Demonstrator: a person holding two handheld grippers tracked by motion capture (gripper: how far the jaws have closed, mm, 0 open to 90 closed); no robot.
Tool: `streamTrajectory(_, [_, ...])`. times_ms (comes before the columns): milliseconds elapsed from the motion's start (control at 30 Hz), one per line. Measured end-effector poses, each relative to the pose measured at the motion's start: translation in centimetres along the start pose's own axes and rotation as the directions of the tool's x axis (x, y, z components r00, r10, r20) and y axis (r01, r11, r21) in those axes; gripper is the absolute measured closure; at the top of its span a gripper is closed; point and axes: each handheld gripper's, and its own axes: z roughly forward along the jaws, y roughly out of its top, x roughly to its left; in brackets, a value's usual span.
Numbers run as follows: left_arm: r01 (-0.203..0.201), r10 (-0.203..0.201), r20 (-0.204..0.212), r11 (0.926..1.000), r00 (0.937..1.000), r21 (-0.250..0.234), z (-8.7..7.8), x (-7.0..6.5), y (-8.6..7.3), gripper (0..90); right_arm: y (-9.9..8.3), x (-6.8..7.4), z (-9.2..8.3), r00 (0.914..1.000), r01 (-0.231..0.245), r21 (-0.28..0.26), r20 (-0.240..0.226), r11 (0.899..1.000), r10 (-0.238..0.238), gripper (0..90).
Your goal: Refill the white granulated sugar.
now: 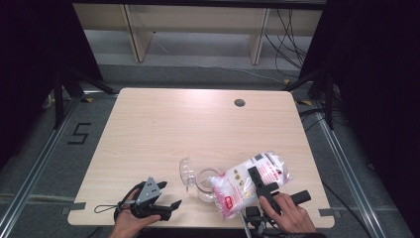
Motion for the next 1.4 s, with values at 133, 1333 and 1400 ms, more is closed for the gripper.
streamTrajectory(133, [0.001, -0.001, -0.003, 1.0000, 1.0000, 0.001, -0.01, -0.01, 0.00, 20.3, 0.00, 0.19, -0.04, 1.0000, -0.003, 0.010, -0.002, 1.000, 0.004, 50.3])
streamTrajectory(1333, [-0.010, 0.010, -0.005, 0.9999, 0.9999, 0.007, 0.11, 0.04, -0.04, 20.4, -0.20, -0.72, 0.30, 0.9924, 0.111, -0.003, 0.054, 0.994, -0.110, 51.3])
streamTrajectory(1400, [-0.034, 0.035, -0.008, 0.9990, 0.9994, 0.029, 0.00, 0.19, -0.02, 20.4, -0.18, -0.73, 0.20, 0.9935, 0.100, 0.001, 0.053, 0.995, -0.100, 51.3])
